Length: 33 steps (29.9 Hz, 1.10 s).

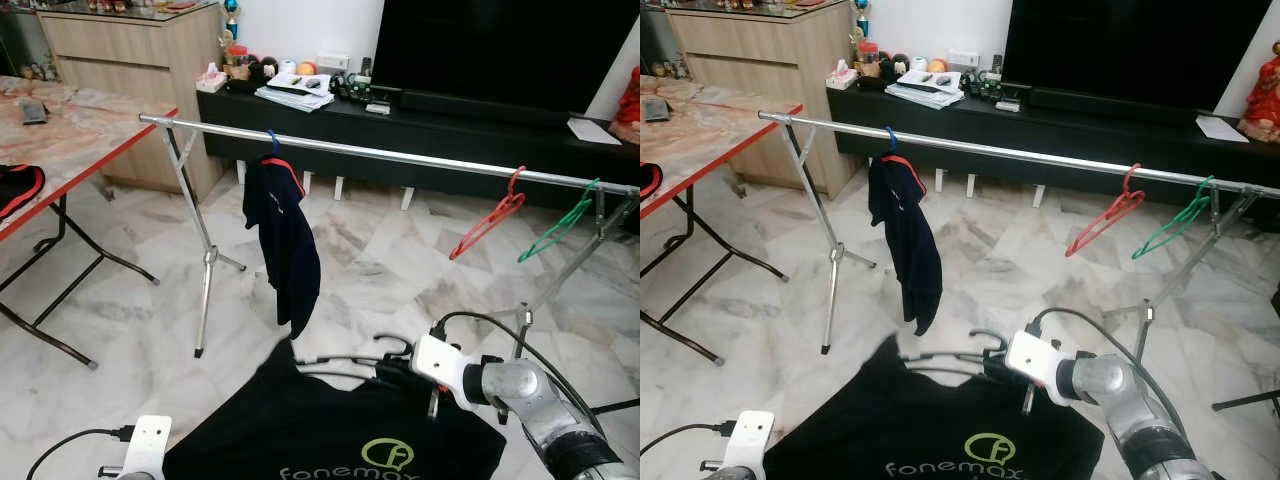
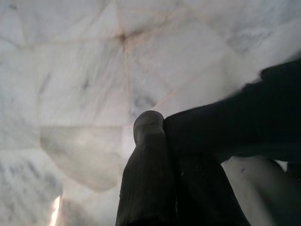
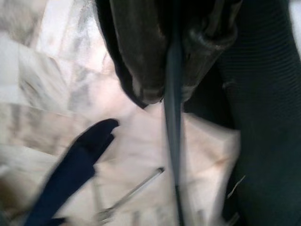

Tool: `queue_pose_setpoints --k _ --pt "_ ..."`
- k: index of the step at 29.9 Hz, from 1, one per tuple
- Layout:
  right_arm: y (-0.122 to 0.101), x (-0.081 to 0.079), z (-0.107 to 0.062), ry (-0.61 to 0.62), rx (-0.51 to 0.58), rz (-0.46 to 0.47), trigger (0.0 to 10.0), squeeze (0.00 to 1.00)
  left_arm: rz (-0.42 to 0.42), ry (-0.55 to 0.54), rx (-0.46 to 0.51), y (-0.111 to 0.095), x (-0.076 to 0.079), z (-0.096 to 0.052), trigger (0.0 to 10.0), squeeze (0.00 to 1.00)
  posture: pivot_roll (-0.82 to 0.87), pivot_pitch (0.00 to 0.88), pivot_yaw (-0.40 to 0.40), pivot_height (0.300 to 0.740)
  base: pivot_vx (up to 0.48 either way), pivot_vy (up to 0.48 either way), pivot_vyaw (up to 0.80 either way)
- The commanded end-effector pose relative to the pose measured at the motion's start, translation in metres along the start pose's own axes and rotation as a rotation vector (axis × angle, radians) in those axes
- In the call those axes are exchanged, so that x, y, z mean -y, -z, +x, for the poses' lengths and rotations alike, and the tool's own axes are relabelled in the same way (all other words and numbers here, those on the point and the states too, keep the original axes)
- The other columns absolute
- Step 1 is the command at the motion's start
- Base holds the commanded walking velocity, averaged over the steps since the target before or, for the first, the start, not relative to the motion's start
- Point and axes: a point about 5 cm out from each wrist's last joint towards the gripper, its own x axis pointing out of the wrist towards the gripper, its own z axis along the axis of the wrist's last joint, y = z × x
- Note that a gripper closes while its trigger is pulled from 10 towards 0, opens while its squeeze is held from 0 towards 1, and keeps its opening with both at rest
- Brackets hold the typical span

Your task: Hang hanger

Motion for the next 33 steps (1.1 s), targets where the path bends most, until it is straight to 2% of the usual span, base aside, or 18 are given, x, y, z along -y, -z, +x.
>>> queue_pose_setpoints --k 1,5,6,7,9,11,12,13,14,15,18,20,21,24,26,33 --pt "-0.007 0.04 -0.025 0.227 0.019 0.059 10.0 0.0 0.007 -0.1 -0.133 0.031 -0.023 -0.003 0.0 0.0 0.02 0.02 -0.055 0.74 0.0 0.0 0.0" --pt "-0.003 0.045 -0.026 0.303 -0.011 0.117 10.0 0.0 0.015 -0.066 -0.137 0.033 -0.018 -0.003 0.0 0.0 0.02 0.023 -0.056 0.74 0.0 0.0 0.0" --pt "-0.002 0.045 -0.026 0.307 -0.015 0.122 10.0 0.0 0.013 -0.058 -0.134 0.033 -0.017 -0.003 0.0 0.0 0.02 0.023 -0.058 0.74 0.0 0.0 0.0" --pt "-0.002 0.04 -0.023 0.276 -0.011 0.089 10.0 0.0 0.042 -0.032 -0.119 0.031 -0.014 -0.002 0.0 0.0 0.02 0.023 -0.058 0.74 0.0 0.0 0.0" --pt "-0.004 0.034 -0.018 0.258 0.014 0.095 10.0 0.0 0.076 0.016 -0.068 0.022 -0.008 -0.002 0.0 0.0 0.03 0.028 -0.061 0.74 0.0 0.0 0.0" --pt "-0.008 0.027 -0.011 0.246 0.069 0.1 10.0 0.0 0.117 0.067 0.042 0.005 -0.002 -0.001 0.0 0.0 0.02 0.029 -0.061 0.74 0.0 0.0 0.0" --pt "-0.009 0.02 -0.004 0.233 0.101 0.134 10.0 0.0 0.16 0.097 0.135 -0.011 0.003 -0.001 1.6 0.0 0.02 0.032 -0.065 0.74 0.0 0.0 0.0" --pt "-0.009 0.018 -0.002 0.229 0.106 0.15 10.0 0.0 0.172 0.103 0.158 -0.016 0.004 -0.002 4.5 0.0 0.02 0.032 -0.065 0.74 0.0 0.0 0.0" --pt "-0.006 0.013 0.002 0.216 0.105 0.183 10.0 0.0 0.177 0.123 0.198 -0.024 0.007 -0.002 4.5 0.0 0.03 0.034 -0.066 0.74 0.0 0.0 0.0" --pt "-0.001 0.005 0.007 0.195 0.091 0.221 10.0 0.0 0.177 0.153 0.236 -0.032 0.011 -0.003 10.0 0.0 0.03 0.034 -0.066 0.74 0.0 0.0 0.0" --pt "0.019 -0.019 0.017 0.119 -0.008 0.313 10.0 0.0 0.218 0.219 0.322 -0.051 0.021 -0.007 10.0 0.0 0.04 0.036 -0.067 0.74 0.0 0.0 0.0" --pt "0.035 -0.033 0.02 0.075 -0.113 0.289 10.0 0.0 0.269 0.243 0.354 -0.058 0.026 -0.008 10.0 0.0 0.05 0.039 -0.065 0.74 0.0 0.0 0.0" --pt "0.05 -0.048 0.02 0.025 -0.206 0.29 10.0 0.0 0.299 0.255 0.373 -0.063 0.03 -0.009 10.0 0.0 0.05 0.039 -0.064 0.74 0.0 0.0 0.0" --pt "0.059 -0.057 0.019 -0.025 -0.255 0.281 10.0 0.0 0.29 0.259 0.39 -0.066 0.031 -0.01 10.0 0.0 0.04 0.04 -0.063 0.74 0.0 0.0 0.0" --pt "0.07 -0.066 0.015 -0.081 -0.33 0.255 10.0 0.0 0.274 0.268 0.407 -0.068 0.033 -0.011 10.0 0.0 0.04 0.041 -0.062 0.74 0.0 0.0 0.0" --pt "0.083 -0.077 0.011 -0.128 -0.406 0.268 10.0 0.0 0.275 0.289 0.427 -0.067 0.035 -0.012 10.0 0.0 0.04 0.044 -0.062 0.74 0.0 0.0 0.0"
